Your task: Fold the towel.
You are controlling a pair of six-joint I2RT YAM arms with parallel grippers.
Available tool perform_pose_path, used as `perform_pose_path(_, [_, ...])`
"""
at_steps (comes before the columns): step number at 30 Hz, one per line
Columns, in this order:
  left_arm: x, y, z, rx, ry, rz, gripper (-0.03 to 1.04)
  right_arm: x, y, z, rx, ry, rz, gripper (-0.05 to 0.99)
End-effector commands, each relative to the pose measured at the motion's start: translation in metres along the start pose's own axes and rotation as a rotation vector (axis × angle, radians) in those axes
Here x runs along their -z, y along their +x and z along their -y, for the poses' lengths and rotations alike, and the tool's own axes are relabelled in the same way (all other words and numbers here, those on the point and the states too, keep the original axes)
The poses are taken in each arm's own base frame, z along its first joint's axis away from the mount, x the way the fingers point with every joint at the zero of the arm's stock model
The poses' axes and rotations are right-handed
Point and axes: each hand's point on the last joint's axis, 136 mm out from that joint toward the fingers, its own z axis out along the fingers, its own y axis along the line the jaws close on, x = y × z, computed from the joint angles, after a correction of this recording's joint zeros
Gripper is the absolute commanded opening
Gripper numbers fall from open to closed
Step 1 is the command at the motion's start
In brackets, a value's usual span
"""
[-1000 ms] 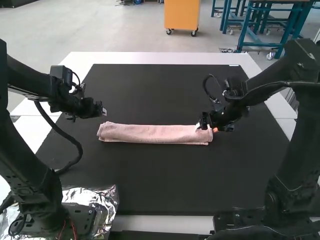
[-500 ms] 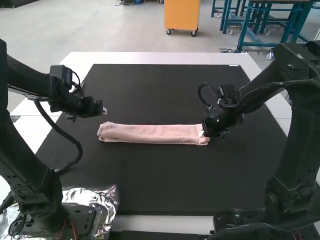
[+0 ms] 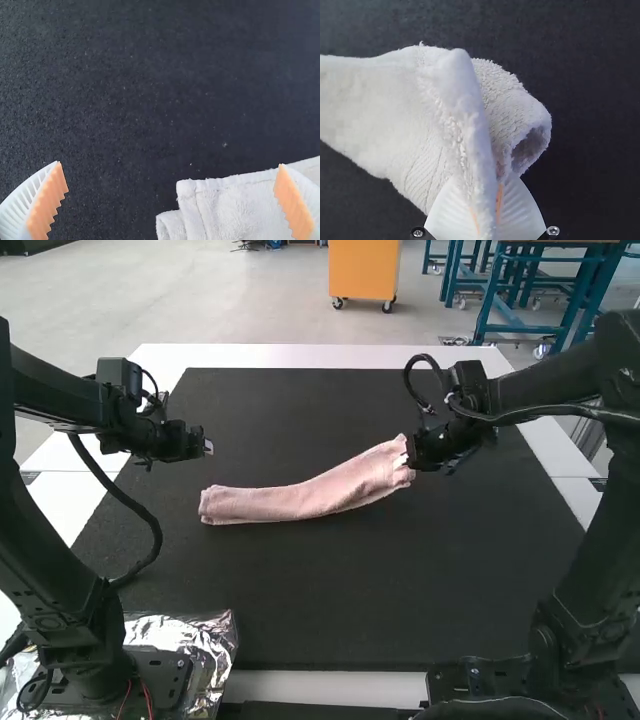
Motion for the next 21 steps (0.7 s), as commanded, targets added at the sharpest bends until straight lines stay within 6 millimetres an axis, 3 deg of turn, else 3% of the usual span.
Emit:
perform_pose_path(1, [0.012,-0.023,0.002,-0.008,0.006,0.063,0.97,0.003,-0.013,-0.033,-0.002,-0.078,0.021,-0.02])
perform_pose_path(8, [0.012,-0.028,-0.002,-0.028,-0.017,0.083,0.97,-0.022,-0.014,-0.105,0.066,-0.187,0.037,-0.02])
perform_pose_path(14, [0.018,-0.041,-0.026,-0.019,-0.082,0.140,0.97,-0.054,0.007,-0.156,0.127,-0.255,-0.037,-0.02])
perform_pose_path(21, [0.030,-0.051,-0.060,-0.003,-0.143,0.194,0.97,-0.085,0.013,-0.200,0.201,-0.311,-0.066,-0.02])
